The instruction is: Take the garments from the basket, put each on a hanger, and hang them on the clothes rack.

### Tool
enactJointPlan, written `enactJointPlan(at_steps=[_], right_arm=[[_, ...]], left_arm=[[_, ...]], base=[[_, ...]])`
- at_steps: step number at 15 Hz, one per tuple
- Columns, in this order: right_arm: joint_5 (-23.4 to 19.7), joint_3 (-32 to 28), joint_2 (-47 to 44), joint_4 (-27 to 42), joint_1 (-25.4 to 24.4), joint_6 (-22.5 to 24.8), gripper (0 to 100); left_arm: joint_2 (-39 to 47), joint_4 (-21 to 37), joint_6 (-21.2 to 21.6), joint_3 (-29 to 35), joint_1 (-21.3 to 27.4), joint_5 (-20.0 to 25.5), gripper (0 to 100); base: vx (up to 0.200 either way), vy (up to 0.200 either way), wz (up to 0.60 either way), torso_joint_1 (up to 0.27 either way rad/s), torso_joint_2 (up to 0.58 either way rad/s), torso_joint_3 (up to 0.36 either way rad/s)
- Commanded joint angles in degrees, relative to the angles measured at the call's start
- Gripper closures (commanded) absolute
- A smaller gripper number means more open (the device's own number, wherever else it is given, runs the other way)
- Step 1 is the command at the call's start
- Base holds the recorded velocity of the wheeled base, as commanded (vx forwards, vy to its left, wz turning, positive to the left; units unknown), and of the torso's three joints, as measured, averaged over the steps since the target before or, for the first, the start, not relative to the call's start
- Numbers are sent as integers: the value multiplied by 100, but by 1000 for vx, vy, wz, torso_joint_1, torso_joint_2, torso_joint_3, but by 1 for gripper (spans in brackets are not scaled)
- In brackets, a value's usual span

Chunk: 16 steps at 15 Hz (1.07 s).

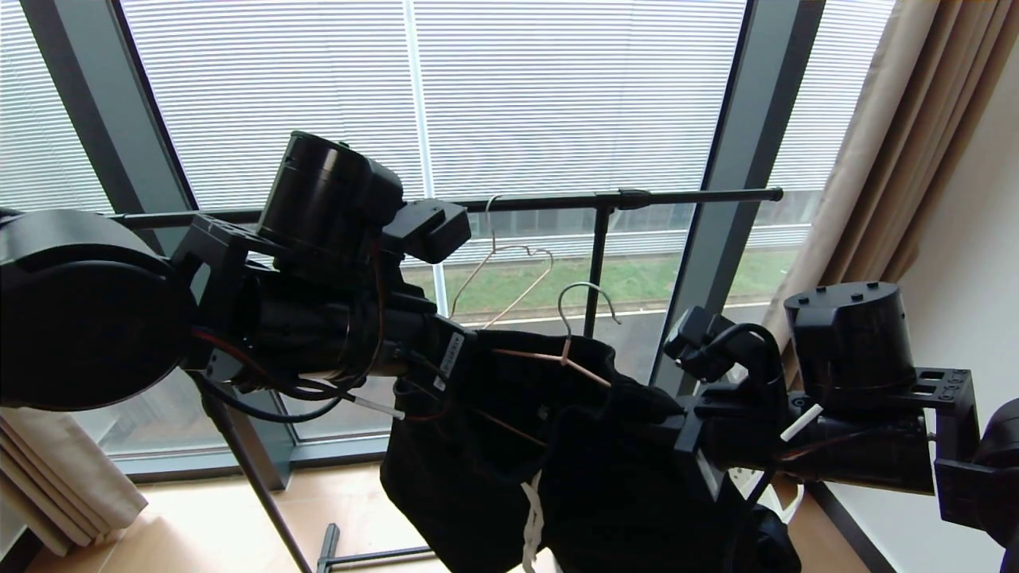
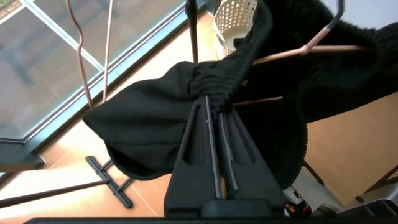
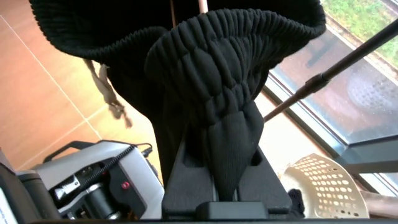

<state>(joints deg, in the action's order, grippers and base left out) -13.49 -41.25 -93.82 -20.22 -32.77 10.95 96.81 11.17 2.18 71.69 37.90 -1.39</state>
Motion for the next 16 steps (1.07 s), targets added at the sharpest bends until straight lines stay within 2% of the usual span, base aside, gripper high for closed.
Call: enactJointPlan(at_steps=[1,7,13,14,16], right_arm=[[-92,38,92,-272,51,-172,100],[-408,346,92,-1186,51,-629,100],[-610,654,118,-1968,42,-770,100],[-610,671,145,-1968,34,-770,100],[-725,750,206,-2021,34,-761,100]], left_arm=[[-171,0,45,-138,-63,-2,100],[-162,0,63,-164,227,7,100],[-48,-18,142,-305,464,7,100],[-13,-27,151,-305,464,7,0],[14,-53,151,-261,464,16,0]], base=[[0,0,0,0,0,0],[0,0,0,0,0,0],[0,0,0,0,0,0],[0,0,0,0,0,0],[0,0,0,0,0,0]])
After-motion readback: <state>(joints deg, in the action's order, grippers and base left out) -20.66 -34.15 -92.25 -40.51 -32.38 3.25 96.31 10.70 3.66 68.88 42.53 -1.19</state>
